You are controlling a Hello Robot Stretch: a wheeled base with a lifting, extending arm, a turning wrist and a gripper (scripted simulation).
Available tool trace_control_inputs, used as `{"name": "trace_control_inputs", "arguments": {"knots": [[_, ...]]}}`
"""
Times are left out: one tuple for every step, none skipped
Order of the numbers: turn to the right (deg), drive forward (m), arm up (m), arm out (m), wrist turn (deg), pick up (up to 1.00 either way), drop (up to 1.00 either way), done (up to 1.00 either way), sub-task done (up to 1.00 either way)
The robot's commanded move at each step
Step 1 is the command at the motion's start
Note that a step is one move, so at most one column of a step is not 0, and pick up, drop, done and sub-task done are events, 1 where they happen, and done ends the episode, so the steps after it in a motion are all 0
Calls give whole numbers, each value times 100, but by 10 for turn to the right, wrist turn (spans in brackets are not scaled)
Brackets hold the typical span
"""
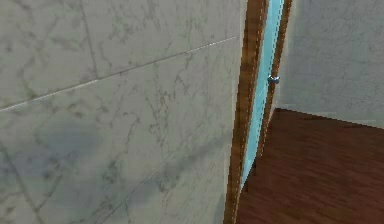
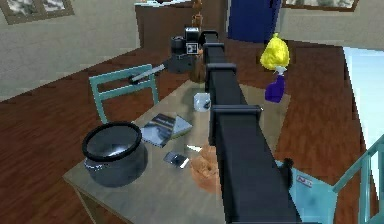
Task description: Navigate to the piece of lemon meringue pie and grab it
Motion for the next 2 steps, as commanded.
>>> {"name": "trace_control_inputs", "arguments": {"knots": [[0, 0, 0, 0, 270, 0, 0, 0, 0], [0, 0, -28, 0, 0, 0, 0, 0, 0]]}}
